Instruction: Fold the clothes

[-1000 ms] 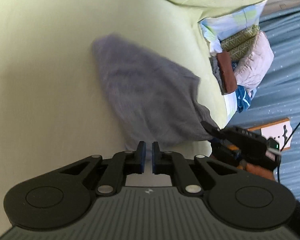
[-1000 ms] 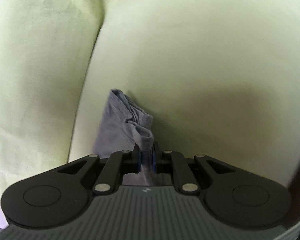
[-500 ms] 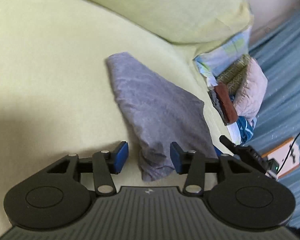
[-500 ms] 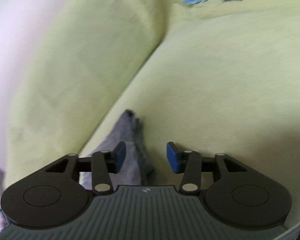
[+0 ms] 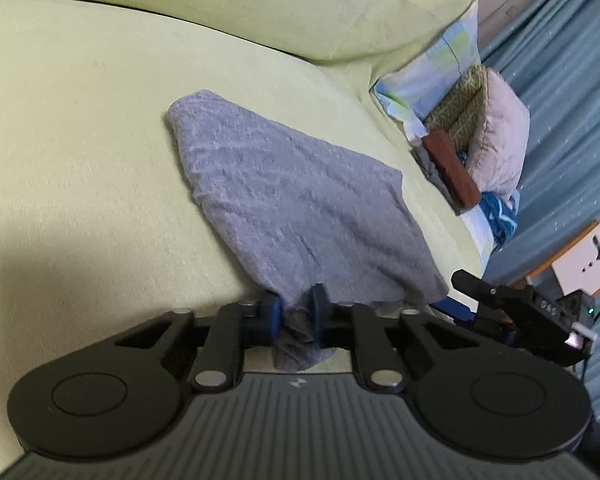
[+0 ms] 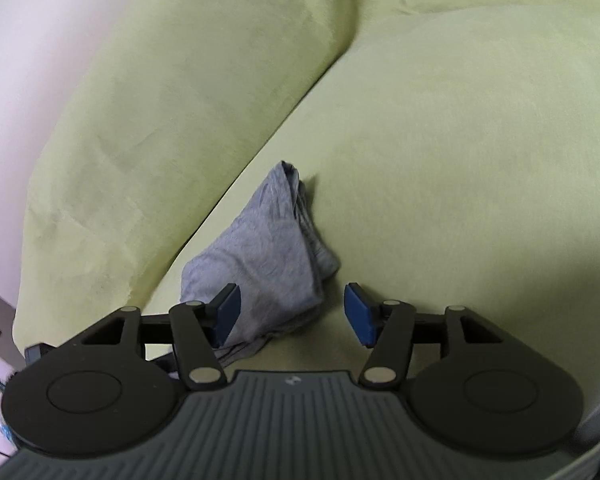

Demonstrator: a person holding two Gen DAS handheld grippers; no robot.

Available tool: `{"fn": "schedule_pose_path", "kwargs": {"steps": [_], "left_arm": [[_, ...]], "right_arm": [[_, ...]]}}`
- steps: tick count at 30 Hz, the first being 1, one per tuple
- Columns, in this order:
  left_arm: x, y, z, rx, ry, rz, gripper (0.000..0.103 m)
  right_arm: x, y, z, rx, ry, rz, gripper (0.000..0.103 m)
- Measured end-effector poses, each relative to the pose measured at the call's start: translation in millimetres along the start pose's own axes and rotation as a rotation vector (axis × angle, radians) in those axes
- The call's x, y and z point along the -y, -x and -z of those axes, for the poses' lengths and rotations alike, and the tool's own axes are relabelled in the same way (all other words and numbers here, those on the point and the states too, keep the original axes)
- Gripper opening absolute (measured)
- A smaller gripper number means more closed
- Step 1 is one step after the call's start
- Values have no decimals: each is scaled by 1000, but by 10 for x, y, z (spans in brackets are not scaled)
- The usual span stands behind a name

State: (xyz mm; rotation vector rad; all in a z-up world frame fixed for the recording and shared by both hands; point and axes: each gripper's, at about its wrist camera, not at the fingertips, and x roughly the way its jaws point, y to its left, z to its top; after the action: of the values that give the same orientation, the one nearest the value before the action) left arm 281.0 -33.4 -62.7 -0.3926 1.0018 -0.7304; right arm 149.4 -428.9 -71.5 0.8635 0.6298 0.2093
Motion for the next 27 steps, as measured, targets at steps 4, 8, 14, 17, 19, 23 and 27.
{"fn": "schedule_pose_path", "kwargs": {"steps": [4, 8, 14, 17, 19, 23, 27], "left_arm": [[34, 96, 40, -33, -9, 19, 5], [-16, 264, 51, -90, -53, 8, 5], [-47, 320, 60, -126, -51, 5, 6], [39, 356, 114, -147, -80, -22, 14], [107, 442, 130, -165, -122, -65, 20], [327, 626, -43, -170, -240, -150, 29], [669, 460, -445, -141, -410, -159, 49]], "right_arm": [[-99, -103, 55, 28, -16, 46, 54], [-154, -185, -41, 4, -15, 69, 18], [-81, -285, -251, -34, 29, 80, 11], [-25, -211, -221, -25, 56, 83, 16], [12, -108, -212, 21, 54, 96, 26], [75, 186, -205, 133, 62, 126, 40], [45, 238, -213, 160, 71, 88, 45]]}}
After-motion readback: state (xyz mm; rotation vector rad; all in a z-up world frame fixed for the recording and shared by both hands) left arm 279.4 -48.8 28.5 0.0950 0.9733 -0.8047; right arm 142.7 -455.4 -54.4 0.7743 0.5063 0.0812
